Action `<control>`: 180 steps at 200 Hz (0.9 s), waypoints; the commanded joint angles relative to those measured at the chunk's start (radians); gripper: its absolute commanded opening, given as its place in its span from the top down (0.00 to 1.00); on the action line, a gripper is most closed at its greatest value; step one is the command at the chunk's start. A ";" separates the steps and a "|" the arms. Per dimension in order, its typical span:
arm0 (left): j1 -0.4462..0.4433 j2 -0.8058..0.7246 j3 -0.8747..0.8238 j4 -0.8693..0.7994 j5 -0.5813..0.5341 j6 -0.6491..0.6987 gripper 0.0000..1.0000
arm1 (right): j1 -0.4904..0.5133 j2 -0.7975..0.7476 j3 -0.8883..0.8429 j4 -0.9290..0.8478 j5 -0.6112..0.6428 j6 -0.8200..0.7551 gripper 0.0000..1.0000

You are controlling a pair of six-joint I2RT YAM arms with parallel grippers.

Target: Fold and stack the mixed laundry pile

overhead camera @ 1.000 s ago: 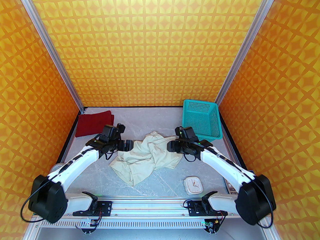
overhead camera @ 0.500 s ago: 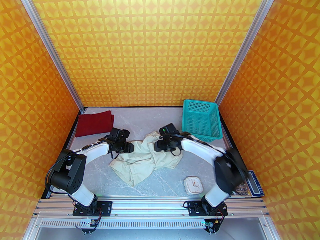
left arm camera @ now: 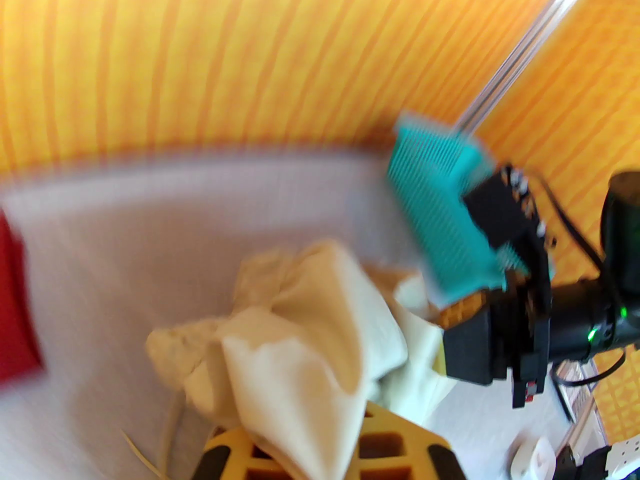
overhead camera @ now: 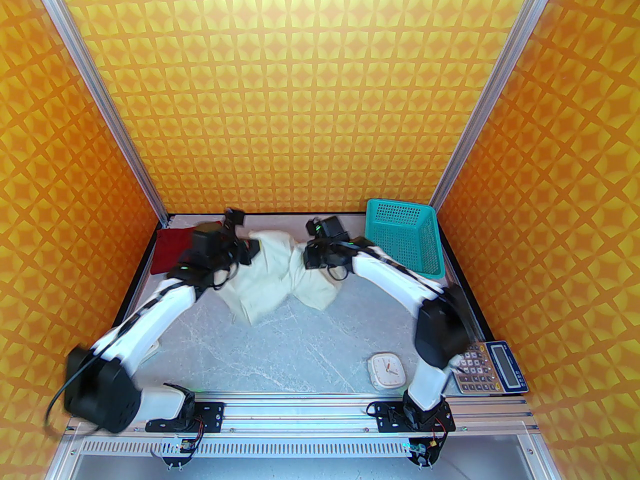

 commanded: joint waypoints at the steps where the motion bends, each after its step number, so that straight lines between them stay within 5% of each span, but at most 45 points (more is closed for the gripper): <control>1: 0.006 -0.091 0.038 -0.107 -0.035 0.085 1.00 | -0.004 -0.198 -0.088 0.014 0.066 -0.038 1.00; 25: 0.006 -0.179 -0.030 -0.161 -0.059 0.081 1.00 | -0.004 -0.391 -0.342 0.104 0.071 0.013 1.00; 70: 0.006 -0.263 -0.231 -0.266 -0.085 0.033 1.00 | 0.004 -0.567 -0.854 0.202 -0.075 0.205 0.67; 89: 0.006 -0.274 -0.304 -0.330 -0.086 0.005 0.90 | 0.014 -0.655 -0.946 0.129 -0.064 0.236 0.57; 110: 0.006 -0.294 -0.356 -0.397 -0.096 0.004 0.61 | 0.014 -0.770 -0.926 0.018 0.006 0.206 0.45; 134: 0.006 -0.277 -0.316 -0.469 -0.119 0.030 0.41 | 0.015 -0.753 -0.787 -0.109 0.100 0.150 0.37; 180: 0.006 -0.015 -0.077 -0.545 -0.121 0.148 0.28 | 0.014 -0.443 -0.518 -0.164 0.161 0.041 0.30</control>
